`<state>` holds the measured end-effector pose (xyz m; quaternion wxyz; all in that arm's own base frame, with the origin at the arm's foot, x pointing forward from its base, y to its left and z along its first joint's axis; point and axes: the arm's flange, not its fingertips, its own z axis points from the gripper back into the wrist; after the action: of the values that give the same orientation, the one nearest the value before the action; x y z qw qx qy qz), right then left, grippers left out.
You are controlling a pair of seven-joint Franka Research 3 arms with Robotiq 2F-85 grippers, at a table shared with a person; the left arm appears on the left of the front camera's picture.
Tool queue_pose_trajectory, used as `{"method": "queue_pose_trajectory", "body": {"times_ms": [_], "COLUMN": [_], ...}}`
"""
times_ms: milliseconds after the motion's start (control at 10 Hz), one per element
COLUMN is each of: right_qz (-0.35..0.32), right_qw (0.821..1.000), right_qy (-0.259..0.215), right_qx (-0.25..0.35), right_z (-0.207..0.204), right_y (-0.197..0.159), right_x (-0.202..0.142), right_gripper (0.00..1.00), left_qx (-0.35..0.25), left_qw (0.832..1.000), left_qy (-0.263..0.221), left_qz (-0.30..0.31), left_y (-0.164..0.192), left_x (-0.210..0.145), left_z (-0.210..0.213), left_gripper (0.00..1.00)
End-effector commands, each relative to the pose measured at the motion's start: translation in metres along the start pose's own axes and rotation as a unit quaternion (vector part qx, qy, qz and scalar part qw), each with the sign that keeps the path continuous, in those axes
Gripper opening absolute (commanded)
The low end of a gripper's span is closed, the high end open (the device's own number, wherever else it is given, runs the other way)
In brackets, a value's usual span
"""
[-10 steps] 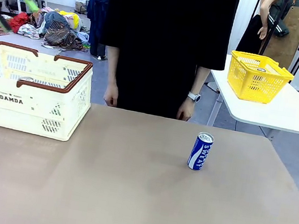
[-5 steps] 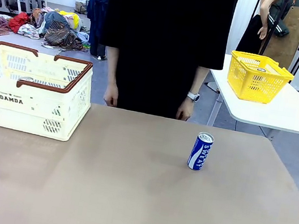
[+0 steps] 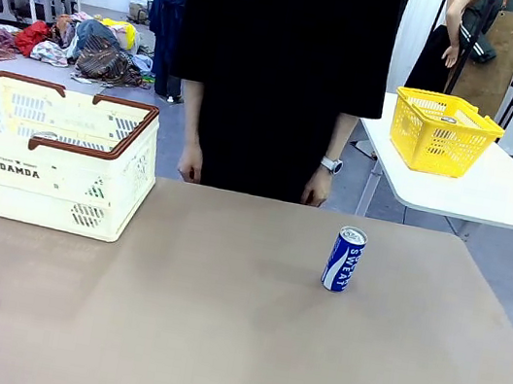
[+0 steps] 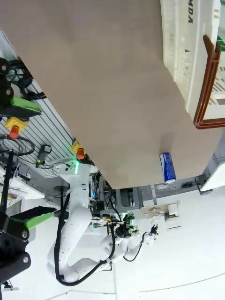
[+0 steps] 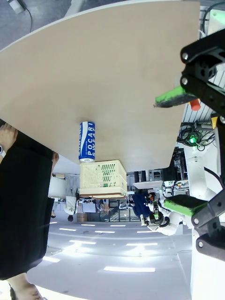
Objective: Place the drinks into the Shopping basket.
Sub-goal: Pick up one drink and place it into the Shopping basket.
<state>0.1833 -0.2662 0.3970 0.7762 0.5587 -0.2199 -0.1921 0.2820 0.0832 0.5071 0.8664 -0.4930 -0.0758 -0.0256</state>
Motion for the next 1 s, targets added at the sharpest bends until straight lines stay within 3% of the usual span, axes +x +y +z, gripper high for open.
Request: {"method": "queue_pose_trajectory", "body": {"times_ms": [0, 900], "right_qz": [0.013, 0.013], "right_qw": [1.0, 1.0], "right_qy": [-0.006, -0.006], "right_qx": [0.011, 0.011], "right_z": [0.0003, 0.0003], "right_y": [0.0021, 0.0021], "right_x": [0.0017, 0.0017], "right_gripper": [1.0, 1.0], "left_qx": [0.001, 0.001], "left_qw": [1.0, 1.0], "left_qy": [-0.002, -0.002], "left_qz": [0.005, 0.005], "left_y": [-0.0071, -0.0071], "left_x": [-0.003, -0.003], "left_z": [0.001, 0.001], "left_gripper": [1.0, 1.0]}}
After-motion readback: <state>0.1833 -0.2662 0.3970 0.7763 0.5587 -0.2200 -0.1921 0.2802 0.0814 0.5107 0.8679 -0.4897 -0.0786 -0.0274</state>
